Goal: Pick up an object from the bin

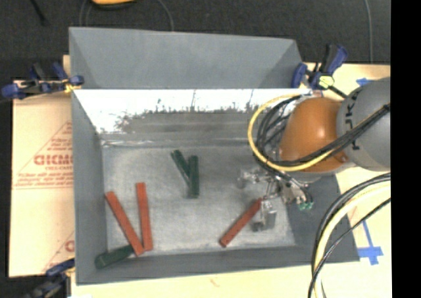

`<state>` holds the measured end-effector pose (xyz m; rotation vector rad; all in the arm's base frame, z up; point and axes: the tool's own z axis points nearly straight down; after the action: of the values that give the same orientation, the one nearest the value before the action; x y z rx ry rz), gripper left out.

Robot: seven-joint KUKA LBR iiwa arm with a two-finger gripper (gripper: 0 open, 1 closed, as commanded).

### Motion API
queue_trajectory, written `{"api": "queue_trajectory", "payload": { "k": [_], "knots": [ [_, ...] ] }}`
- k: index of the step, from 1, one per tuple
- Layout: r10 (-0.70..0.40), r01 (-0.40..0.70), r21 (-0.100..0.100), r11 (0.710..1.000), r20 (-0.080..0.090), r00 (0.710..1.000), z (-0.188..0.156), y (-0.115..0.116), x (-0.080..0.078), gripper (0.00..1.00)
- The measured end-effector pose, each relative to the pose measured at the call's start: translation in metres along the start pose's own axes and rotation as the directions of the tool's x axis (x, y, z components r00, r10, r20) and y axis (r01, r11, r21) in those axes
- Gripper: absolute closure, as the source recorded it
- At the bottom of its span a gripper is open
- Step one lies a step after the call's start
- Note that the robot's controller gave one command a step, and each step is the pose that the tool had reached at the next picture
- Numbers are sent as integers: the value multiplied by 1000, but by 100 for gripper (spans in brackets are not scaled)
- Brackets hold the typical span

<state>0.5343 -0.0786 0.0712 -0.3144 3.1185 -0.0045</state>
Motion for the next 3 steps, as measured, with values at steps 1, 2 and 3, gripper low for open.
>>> {"api": "queue_trajectory", "payload": {
  "k": [1,2,3],
  "knots": [
    [-1,1,0,1000,0,1000,0,0,0,100],
    [-1,1,0,1000,0,1000,0,0,0,0],
    [-1,1,0,1000,1,1000,0,0,0,100]
  ]
}}
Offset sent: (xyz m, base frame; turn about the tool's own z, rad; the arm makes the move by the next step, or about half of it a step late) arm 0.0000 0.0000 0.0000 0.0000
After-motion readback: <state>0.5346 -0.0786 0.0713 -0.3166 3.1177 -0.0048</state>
